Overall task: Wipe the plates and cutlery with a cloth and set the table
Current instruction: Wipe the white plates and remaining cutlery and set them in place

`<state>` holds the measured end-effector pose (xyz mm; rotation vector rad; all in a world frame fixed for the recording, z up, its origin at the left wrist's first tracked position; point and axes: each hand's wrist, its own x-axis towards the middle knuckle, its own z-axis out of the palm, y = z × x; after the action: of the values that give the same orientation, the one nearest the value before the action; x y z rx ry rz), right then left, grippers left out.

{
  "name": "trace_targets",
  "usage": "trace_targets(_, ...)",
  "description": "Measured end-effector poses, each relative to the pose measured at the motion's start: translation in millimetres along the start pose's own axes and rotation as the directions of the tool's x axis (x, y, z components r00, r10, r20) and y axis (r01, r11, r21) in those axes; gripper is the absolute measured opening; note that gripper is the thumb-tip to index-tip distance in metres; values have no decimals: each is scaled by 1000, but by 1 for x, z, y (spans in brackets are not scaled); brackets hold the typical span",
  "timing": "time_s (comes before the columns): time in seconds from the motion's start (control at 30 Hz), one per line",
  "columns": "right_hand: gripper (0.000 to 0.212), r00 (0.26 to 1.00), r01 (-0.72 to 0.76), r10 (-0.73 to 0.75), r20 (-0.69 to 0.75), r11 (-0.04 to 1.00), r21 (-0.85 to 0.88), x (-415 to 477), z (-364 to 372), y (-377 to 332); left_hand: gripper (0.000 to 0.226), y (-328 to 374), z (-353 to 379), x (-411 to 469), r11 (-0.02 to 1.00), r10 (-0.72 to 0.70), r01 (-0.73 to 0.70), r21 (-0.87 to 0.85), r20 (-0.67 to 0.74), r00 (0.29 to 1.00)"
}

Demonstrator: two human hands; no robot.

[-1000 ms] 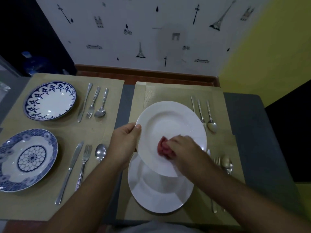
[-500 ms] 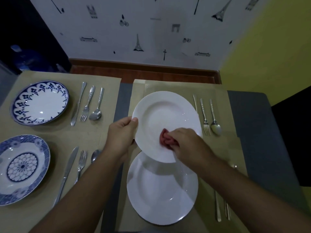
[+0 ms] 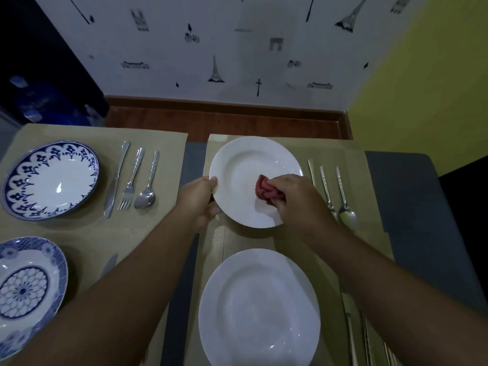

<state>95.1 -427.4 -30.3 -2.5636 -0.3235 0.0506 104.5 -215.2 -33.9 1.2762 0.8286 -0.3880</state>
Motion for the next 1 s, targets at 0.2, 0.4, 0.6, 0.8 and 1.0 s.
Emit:
trace_targets(0.2, 22, 1000, 12, -12, 12, 1000, 13, 8, 15, 9, 21, -1, -1, 13, 998, -66, 66, 7, -3, 998)
trace_targets(0.4, 28, 1000, -10, 10, -6, 1000, 13, 8, 19, 14, 41, 3, -9, 14, 993, -113, 115, -38, 67, 991)
trace_targets(0.6, 28, 999, -6, 7, -45, 1000, 20, 4, 13, 11, 69, 8, -25, 0, 974, -126, 136, -182, 66, 990)
trace_targets(0.8, 26, 996, -36, 42, -83, 997, 65, -22, -7, 14, 67, -10, -18, -42, 983, -64, 76, -166, 79, 995)
trace_targets(1.0, 30, 972, -145, 162, -172, 984, 103, -90, -40, 33, 69, -46, 34, -83, 991, -94, 109, -72, 183, 979)
